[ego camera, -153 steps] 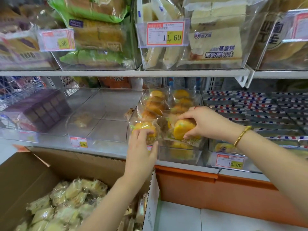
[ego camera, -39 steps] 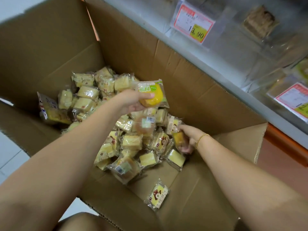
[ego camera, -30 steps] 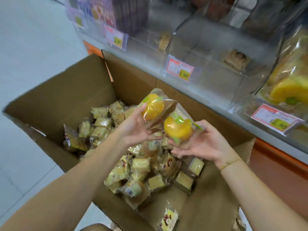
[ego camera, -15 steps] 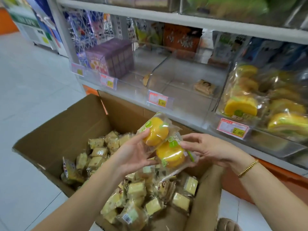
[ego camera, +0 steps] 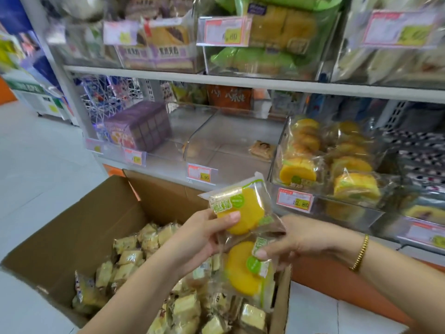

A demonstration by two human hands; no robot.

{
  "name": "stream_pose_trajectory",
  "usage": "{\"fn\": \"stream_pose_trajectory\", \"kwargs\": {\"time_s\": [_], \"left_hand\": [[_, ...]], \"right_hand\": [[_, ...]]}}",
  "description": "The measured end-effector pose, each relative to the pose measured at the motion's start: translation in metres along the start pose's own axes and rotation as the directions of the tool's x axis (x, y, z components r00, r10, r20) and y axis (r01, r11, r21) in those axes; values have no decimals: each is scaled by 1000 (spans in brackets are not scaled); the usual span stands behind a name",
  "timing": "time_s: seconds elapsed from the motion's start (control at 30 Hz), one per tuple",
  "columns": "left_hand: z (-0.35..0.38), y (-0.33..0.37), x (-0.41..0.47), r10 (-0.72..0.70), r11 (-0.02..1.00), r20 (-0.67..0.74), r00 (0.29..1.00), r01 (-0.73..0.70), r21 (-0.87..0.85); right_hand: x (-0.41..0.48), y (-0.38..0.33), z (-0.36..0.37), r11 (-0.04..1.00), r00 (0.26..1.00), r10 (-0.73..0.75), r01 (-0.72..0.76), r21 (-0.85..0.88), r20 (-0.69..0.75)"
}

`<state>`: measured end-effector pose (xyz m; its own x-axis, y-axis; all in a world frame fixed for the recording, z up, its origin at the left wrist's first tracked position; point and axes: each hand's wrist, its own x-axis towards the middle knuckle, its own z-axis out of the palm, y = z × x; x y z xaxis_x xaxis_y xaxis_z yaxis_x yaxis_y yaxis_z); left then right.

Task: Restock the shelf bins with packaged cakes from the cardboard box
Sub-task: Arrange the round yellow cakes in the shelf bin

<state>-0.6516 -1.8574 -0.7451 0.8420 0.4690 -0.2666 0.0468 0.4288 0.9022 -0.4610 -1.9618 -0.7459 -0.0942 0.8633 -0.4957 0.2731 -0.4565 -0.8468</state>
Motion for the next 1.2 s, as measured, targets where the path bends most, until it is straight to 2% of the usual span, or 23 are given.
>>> {"fn": "stream_pose_trajectory", "kwargs": {"time_s": [0.13, 0.2, 0.33, 0.43, 0.5, 0.57, 0.63, 0.7, 0.83, 1.0, 1.2], "left_hand": [[19, 3, 9, -25, 1000, 73, 997, 24, 10], [26, 3, 15, -34, 998, 75, 997, 38, -43], [33, 14, 29, 44, 982, -23, 999, -48, -181], [32, 27, 35, 151, 976, -159, 976, -172, -132], [30, 31, 37, 198, 970, -232, 952, -224, -91], [33, 30, 41, 201, 971, -270, 942, -228, -72], [40, 24, 44, 193, 973, -274, 942, -219, -68], [51, 16, 46, 179, 977, -275, 945, -205, -68], [75, 6, 47, 191, 978, -299, 935, -208, -27], [80, 5, 44, 246, 969, -287, 926, -230, 90], [69, 9, 36, 73, 997, -150, 986, -67, 43]], "right_hand": [[-23, 16, -10, 1000, 998, -30, 30, 3, -62], [-37, 21, -14, 1000, 996, -10, 12, 17, -87], [-61, 28, -34, 999, 975, 21, -10, 51, -222], [-80, 36, -54, 968, 966, -15, 79, 237, -258], [-90, 37, -58, 855, 964, -90, 204, 477, -252], [-91, 39, -55, 626, 937, -140, 335, 704, -321], [-86, 40, -47, 432, 893, -175, 449, 782, -416], [-76, 39, -39, 314, 851, -199, 525, 791, -486], [-63, 33, -23, 210, 838, -249, 537, 817, -486], [-61, 32, -19, 190, 840, -210, 538, 822, -501], [-67, 37, -29, 167, 821, -174, 568, 806, -543]]}}
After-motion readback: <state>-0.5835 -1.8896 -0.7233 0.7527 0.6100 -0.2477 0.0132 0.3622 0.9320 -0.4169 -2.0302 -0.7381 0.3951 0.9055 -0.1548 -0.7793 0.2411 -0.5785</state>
